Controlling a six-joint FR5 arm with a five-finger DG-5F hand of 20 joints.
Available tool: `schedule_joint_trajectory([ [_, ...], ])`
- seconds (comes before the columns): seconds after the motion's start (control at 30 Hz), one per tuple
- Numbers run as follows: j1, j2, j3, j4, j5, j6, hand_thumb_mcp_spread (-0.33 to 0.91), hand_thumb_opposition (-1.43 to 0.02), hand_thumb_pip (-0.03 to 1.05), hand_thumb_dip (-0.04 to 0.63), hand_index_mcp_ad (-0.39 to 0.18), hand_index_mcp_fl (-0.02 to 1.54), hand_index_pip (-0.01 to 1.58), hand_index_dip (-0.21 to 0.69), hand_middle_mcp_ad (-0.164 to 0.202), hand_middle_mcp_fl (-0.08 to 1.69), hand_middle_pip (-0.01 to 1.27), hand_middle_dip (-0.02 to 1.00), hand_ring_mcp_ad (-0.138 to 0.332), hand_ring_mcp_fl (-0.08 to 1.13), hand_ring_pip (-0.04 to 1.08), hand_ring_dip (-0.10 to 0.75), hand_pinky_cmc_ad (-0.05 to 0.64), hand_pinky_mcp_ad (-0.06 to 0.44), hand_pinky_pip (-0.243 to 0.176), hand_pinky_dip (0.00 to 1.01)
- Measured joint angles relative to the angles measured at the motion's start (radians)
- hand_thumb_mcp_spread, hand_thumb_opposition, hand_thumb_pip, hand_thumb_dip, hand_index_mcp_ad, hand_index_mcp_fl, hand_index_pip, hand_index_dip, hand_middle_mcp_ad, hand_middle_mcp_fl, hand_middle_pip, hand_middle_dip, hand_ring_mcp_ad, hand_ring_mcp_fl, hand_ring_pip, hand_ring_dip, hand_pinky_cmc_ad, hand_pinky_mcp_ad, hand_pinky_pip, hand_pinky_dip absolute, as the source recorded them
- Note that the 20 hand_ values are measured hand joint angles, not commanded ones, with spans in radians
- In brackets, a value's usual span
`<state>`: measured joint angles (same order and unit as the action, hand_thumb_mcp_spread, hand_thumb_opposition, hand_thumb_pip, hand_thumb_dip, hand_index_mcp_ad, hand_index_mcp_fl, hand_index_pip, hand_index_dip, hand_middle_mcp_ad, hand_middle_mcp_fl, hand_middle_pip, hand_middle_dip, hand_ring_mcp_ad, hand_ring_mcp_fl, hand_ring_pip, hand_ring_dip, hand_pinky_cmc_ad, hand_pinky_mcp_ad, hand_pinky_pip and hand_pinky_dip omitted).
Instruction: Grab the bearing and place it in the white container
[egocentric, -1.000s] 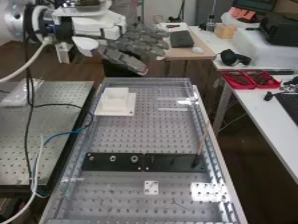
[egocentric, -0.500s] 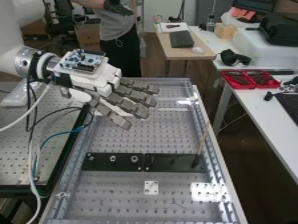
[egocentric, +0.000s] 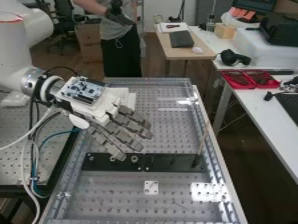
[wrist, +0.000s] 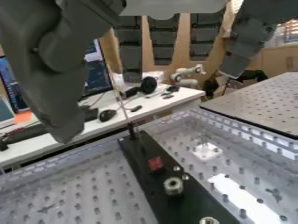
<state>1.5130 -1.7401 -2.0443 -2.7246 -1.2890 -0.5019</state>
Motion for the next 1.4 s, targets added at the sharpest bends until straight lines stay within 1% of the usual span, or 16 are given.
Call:
schedule_joint_trajectory([
  [0.07,-0.002,-0.013,-0.001,0.011,0.009,0.004,0.27,-0.77,0.70,0.206,-0.028,0.04,0.70,0.140,0.086,0.00,0.13,0.11,0.187,0.00,0.08,0.044,0.410,0.297,-0.108,0.26],
  [0.13,-0.002,-0.025,-0.004,0.025,0.018,0.006,0.27,-0.79,0.71,0.220,-0.030,0.04,0.81,0.145,0.086,0.00,0.13,0.11,0.187,0.00,0.08,0.044,0.414,0.297,-0.108,0.26],
  [0.2,-0.002,-0.037,-0.008,0.046,0.027,0.002,0.28,-0.80,0.71,0.222,-0.033,0.05,0.89,0.157,0.086,0.00,0.13,0.11,0.187,0.00,0.08,0.044,0.414,0.297,-0.108,0.26],
  [0.27,-0.004,-0.048,-0.009,0.060,0.025,-0.006,0.29,-0.80,0.72,0.220,-0.035,0.03,1.00,0.159,0.087,0.00,0.13,0.11,0.187,0.00,0.08,0.044,0.414,0.297,-0.105,0.26],
  [0.33,-0.012,-0.058,-0.010,0.077,0.014,-0.011,0.29,-0.80,0.72,0.220,-0.038,0.02,1.06,0.159,0.089,0.00,0.13,0.11,0.187,0.00,0.06,0.044,0.414,0.297,-0.108,0.26],
  [0.43,-0.036,-0.076,-0.011,0.105,-0.027,-0.026,0.28,-0.80,0.72,0.218,-0.040,0.02,1.13,0.175,0.087,0.00,0.13,0.11,0.187,0.00,0.06,0.044,0.410,0.297,-0.108,0.26],
  [0.47,-0.049,-0.089,-0.010,0.114,-0.050,-0.035,0.29,-0.82,0.72,0.234,-0.042,0.02,1.15,0.171,0.087,0.00,0.13,0.11,0.187,0.00,0.06,0.044,0.414,0.297,-0.108,0.26],
  [0.57,-0.082,-0.122,-0.004,0.137,-0.107,-0.051,0.29,-0.82,0.72,0.237,-0.045,0.02,1.22,0.204,0.087,0.00,0.12,0.11,0.185,0.00,0.06,0.044,0.410,0.297,-0.108,0.25],
  [0.67,-0.112,-0.144,0.003,0.162,-0.157,-0.075,0.29,-0.82,0.72,0.237,-0.045,0.00,1.25,0.206,0.086,0.00,0.12,0.11,0.182,0.00,0.06,0.044,0.410,0.297,-0.108,0.25],
  [0.73,-0.129,-0.156,0.007,0.173,-0.185,-0.087,0.30,-0.82,0.72,0.234,-0.052,0.00,1.31,0.230,0.087,0.00,0.13,0.12,0.176,0.00,0.06,0.044,0.410,0.300,-0.108,0.25],
  [0.8,-0.149,-0.168,0.012,0.188,-0.214,-0.097,0.31,-0.84,0.72,0.253,-0.054,0.01,1.33,0.241,0.087,0.00,0.13,0.12,0.176,0.00,0.06,0.044,0.410,0.300,-0.108,0.25],
  [0.87,-0.163,-0.175,0.014,0.203,-0.237,-0.106,0.32,-0.83,0.72,0.253,-0.054,0.01,1.37,0.267,0.087,0.01,0.13,0.12,0.176,0.00,0.06,0.044,0.410,0.297,-0.105,0.25],
  [0.97,-0.178,-0.181,0.016,0.230,-0.261,-0.119,0.32,-0.84,0.72,0.257,-0.056,0.00,1.39,0.284,0.086,0.00,0.13,0.12,0.176,0.00,0.06,0.044,0.410,0.297,-0.108,0.23],
  [1.0,-0.187,-0.185,0.019,0.232,-0.274,-0.128,0.33,-0.85,0.72,0.269,-0.058,0.01,1.40,0.300,0.086,0.00,0.13,0.13,0.176,0.00,0.06,0.044,0.410,0.297,-0.108,0.22],
  [1.2,-0.208,-0.206,0.036,0.224,-0.318,-0.158,0.34,-0.85,0.72,0.269,-0.058,-0.01,1.43,0.316,0.086,0.00,0.13,0.13,0.176,0.00,0.06,0.044,0.410,0.300,-0.108,0.20],
  [1.4,-0.209,-0.225,0.048,0.229,-0.344,-0.163,0.34,-0.85,0.72,0.269,-0.058,-0.01,1.42,0.316,0.086,0.00,0.13,0.14,0.176,0.00,0.06,0.044,0.410,0.297,-0.105,0.19],
])
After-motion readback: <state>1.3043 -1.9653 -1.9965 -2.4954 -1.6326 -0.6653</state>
